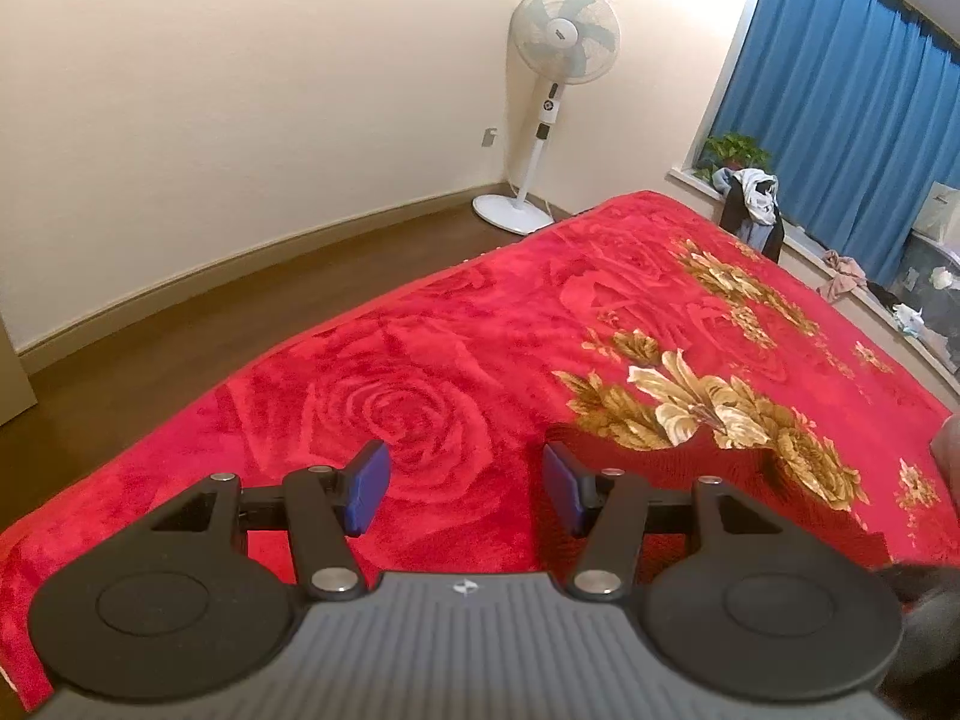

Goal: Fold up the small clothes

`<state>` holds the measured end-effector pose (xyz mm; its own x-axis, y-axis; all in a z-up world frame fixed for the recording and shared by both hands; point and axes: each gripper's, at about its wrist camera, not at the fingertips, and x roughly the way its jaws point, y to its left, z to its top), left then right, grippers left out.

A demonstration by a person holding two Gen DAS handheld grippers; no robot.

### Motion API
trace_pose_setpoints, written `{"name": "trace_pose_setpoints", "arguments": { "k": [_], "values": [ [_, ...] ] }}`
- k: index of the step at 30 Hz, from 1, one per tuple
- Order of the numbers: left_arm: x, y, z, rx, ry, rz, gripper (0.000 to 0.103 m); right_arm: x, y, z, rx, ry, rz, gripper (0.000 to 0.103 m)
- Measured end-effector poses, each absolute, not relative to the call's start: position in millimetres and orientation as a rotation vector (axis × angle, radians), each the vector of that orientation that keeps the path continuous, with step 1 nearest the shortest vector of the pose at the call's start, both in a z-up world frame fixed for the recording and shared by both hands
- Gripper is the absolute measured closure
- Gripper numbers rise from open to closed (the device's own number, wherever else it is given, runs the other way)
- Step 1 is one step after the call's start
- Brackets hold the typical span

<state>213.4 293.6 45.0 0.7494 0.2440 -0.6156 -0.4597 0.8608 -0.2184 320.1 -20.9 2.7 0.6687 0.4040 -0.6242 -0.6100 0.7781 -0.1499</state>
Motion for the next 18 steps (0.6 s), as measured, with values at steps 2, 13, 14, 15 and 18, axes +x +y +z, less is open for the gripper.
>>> {"name": "trace_pose_setpoints", "arguments": {
  "k": [2,13,14,15,18],
  "values": [
    [213,294,47,-0.380,0.609,0.386,0.041,343,-75,24,-0.261,0.595,0.465,0.093],
    [213,294,50,-0.380,0.601,0.370,0.041,371,-284,12,0.087,0.594,-0.366,0.076],
    [214,293,50,-0.381,0.603,0.369,0.041,364,-275,2,0.119,0.617,-0.269,0.068],
    [215,293,50,-0.382,0.605,0.366,0.041,359,-263,-9,0.169,0.659,-0.171,0.062],
    [217,287,50,-0.372,0.611,0.351,0.041,351,-235,-44,0.393,0.783,0.034,0.049]
  ]
}}
